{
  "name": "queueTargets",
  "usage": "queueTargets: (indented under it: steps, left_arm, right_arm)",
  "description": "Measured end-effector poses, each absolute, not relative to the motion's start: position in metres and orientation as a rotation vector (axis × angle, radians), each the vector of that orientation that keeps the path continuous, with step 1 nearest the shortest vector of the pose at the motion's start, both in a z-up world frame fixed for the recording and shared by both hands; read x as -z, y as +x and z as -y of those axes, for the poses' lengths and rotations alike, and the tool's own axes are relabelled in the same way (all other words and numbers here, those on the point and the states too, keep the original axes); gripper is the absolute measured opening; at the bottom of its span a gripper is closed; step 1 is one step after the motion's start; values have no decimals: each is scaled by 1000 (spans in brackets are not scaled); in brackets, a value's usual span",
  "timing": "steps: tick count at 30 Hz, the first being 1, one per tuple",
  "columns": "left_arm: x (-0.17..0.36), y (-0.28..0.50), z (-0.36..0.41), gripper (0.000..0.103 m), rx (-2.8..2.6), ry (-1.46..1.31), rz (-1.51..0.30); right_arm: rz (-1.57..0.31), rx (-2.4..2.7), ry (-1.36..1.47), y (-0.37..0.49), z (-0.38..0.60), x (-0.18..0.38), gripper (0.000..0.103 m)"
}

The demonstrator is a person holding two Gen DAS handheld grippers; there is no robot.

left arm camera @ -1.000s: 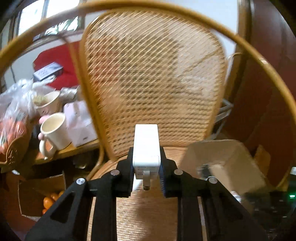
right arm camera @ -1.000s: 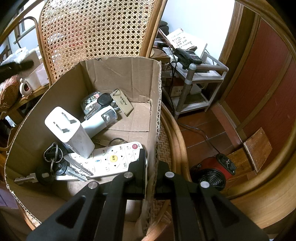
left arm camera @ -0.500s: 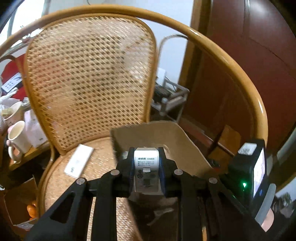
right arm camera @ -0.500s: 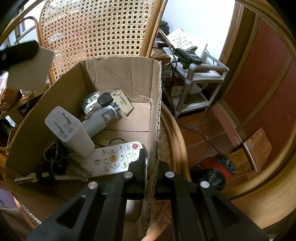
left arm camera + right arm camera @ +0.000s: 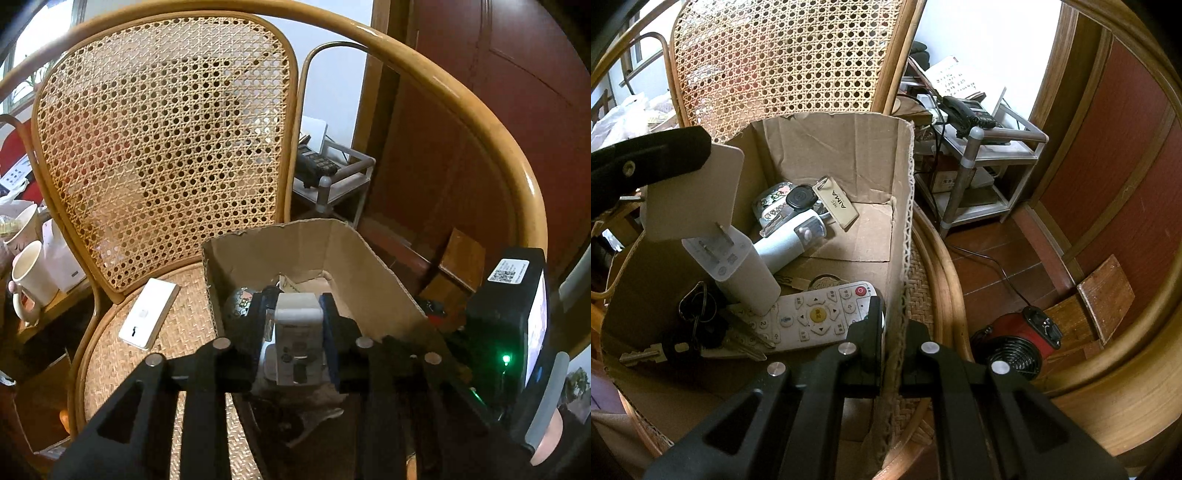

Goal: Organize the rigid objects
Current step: 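Open the left gripper to release the adapter into the box, then move the left gripper to the flat white plate and grasp it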

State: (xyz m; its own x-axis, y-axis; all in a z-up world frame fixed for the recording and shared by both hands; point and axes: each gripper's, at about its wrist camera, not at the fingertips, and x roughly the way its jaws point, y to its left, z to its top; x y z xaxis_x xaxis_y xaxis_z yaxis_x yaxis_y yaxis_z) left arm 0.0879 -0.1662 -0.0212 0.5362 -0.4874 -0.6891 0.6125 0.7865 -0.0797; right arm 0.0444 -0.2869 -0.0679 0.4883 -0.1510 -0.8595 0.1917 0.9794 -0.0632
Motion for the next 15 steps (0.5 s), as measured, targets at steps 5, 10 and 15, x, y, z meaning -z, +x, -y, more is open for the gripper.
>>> queueTargets:
  steps: [5, 10, 15]
  left_arm:
    - [18, 91, 158, 73, 602, 165, -726]
    - [10, 97, 146, 86, 543, 137, -695]
    - [11, 111, 132, 93, 466, 118, -711]
  right_arm:
    - [-1040, 208, 43, 44, 287, 68, 8]
    - [-1040, 208, 43, 44, 287, 68, 8]
    - [-1039, 207, 43, 44, 287, 68, 8]
